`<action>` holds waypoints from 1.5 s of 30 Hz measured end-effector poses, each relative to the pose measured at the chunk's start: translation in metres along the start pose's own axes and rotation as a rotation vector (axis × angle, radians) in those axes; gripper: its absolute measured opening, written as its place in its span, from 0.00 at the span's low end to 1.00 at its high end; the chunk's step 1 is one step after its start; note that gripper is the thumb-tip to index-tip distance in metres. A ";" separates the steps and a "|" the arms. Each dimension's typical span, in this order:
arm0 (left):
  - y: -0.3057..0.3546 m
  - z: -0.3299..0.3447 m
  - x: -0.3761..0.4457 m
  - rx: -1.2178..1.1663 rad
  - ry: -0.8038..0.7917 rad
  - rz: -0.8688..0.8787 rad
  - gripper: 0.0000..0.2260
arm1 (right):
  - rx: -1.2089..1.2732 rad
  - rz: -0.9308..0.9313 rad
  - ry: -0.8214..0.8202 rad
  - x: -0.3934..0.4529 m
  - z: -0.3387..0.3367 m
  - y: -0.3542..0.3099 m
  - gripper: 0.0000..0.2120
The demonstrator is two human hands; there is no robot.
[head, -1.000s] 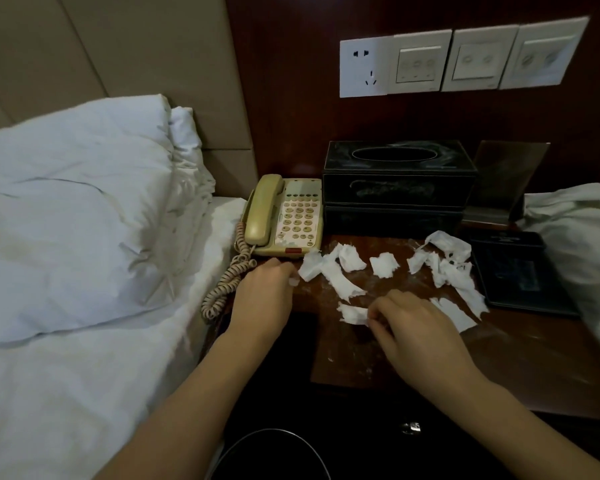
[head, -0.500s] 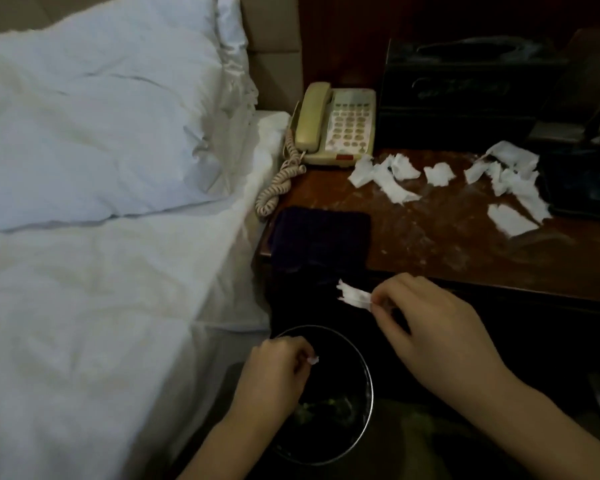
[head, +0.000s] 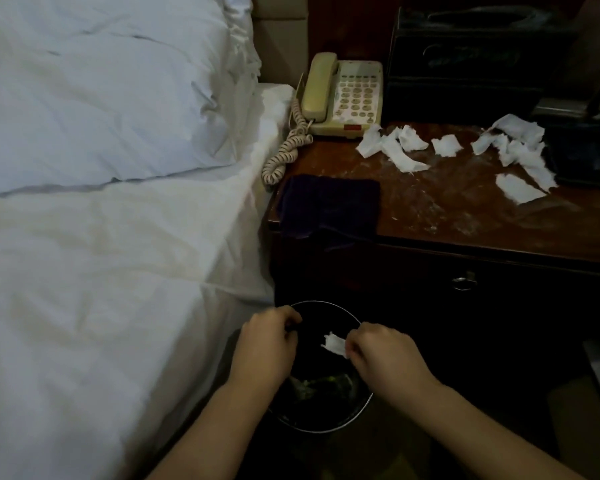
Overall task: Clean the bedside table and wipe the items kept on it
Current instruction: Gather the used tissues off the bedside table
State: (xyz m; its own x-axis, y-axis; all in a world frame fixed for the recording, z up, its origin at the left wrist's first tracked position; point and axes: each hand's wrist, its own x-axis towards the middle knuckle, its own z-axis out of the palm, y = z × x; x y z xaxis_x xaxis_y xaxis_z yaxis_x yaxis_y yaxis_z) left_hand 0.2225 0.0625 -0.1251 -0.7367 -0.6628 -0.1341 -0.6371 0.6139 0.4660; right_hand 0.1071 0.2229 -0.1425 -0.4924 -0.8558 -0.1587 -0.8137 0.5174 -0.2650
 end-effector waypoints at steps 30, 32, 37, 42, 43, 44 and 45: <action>0.208 -0.048 0.200 0.112 0.094 0.302 0.24 | 0.047 0.254 0.378 0.075 -0.205 0.152 0.08; 0.206 -0.046 0.202 0.133 0.120 0.304 0.25 | 0.060 0.262 0.394 0.089 -0.203 0.154 0.10; 0.206 -0.049 0.210 0.141 0.137 0.290 0.17 | 0.040 0.292 0.468 0.128 -0.204 0.161 0.14; 0.212 -0.054 0.211 0.131 0.156 0.282 0.07 | -0.006 0.367 0.465 0.148 -0.206 0.172 0.14; 0.212 -0.054 0.211 0.130 0.158 0.281 0.07 | -0.029 0.371 0.450 0.150 -0.205 0.173 0.13; 0.212 -0.054 0.210 0.123 0.159 0.284 0.06 | -0.048 0.370 0.440 0.150 -0.205 0.174 0.12; 0.211 -0.055 0.209 0.112 0.161 0.287 0.07 | -0.061 0.367 0.439 0.151 -0.204 0.174 0.11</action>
State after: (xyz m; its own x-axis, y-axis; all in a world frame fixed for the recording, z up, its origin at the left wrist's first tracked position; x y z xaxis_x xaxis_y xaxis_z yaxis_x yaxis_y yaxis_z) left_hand -0.0539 0.0302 -0.0067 -0.8501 -0.5098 0.1323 -0.4364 0.8224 0.3650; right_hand -0.1716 0.1840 -0.0190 -0.8173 -0.5464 0.1831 -0.5754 0.7905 -0.2098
